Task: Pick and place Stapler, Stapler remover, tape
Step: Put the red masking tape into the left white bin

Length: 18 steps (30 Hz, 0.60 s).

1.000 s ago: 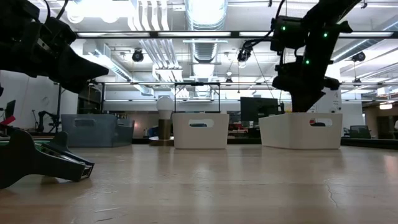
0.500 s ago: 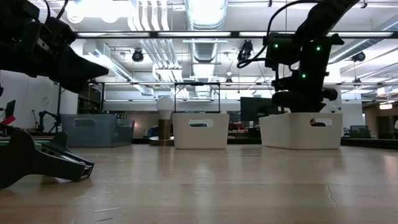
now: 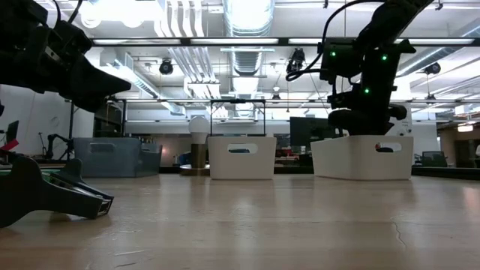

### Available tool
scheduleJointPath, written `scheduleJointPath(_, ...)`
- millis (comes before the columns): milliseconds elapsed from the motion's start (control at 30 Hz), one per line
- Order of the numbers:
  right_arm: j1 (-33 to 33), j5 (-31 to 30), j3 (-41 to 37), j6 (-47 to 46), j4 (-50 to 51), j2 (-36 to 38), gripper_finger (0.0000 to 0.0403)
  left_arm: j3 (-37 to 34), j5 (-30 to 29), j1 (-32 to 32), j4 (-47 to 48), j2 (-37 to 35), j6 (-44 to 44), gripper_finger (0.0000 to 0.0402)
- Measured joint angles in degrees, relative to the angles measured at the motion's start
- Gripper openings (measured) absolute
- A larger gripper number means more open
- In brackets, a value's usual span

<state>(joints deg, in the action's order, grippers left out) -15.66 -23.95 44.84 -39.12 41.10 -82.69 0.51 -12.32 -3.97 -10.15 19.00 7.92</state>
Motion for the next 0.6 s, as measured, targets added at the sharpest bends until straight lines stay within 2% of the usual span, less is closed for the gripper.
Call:
scheduleJointPath(300,1.4,0.3,1.9,4.7,0.6,2.1,0.0201,0.0,0.0,0.0,0.0,0.0,0.0,0.0012)
scheduleJointPath(600,5.6,0.8,3.7,6.5,0.6,10.6,0.0203,0.0,0.0,0.0,0.0,0.0,0.0,0.0012)
